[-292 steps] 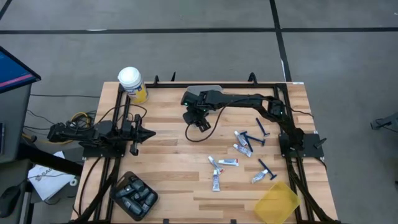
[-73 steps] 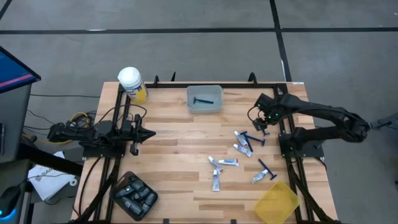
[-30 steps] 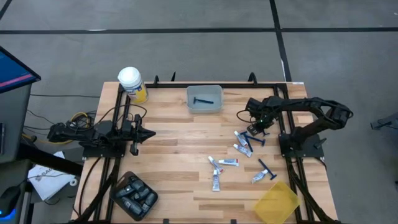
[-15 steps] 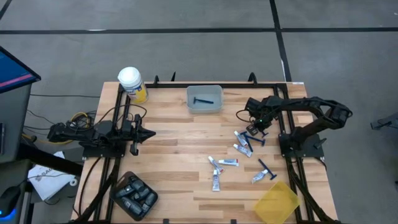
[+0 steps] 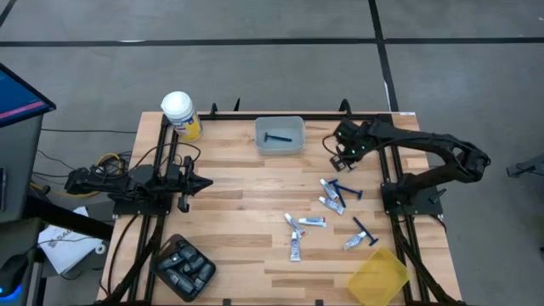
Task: Pick & Place Travel size toiletries
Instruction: Put the blue razor into the gray bin
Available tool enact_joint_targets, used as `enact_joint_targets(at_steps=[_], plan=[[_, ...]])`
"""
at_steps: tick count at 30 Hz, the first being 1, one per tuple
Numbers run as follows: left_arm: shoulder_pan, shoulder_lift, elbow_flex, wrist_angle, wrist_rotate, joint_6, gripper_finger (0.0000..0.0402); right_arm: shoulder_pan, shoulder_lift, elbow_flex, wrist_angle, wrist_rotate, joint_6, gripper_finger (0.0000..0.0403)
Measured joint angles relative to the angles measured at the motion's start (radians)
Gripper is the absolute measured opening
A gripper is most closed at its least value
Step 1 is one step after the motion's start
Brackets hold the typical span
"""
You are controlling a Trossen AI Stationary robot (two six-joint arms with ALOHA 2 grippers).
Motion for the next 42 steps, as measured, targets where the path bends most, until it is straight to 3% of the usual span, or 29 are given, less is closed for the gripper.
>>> enact_joint_targets(at_steps=[9,26,31,42], plan=[[0.0,0.0,0.0,0.0,0.0,0.0,0.0008,0.0,0.151,0.344,0.002,-0.003,-0.103,0.0013],[0.0,0.0,0.0,0.0,0.0,0.0,0.0008,0.065,0.725,1.043,-0.101,-0.01,-0.35,0.0014],[0.0,0.0,0.0,0.0,0.0,0.0,0.0008,0.083,0.844,1.13,-0.129,-0.01,-0.37,0.0016],[0.0,0.0,0.0,0.0,0.0,0.0,0.0008,0.111,0.958,1.136,-0.132,-0.009,-0.421,0.0018]])
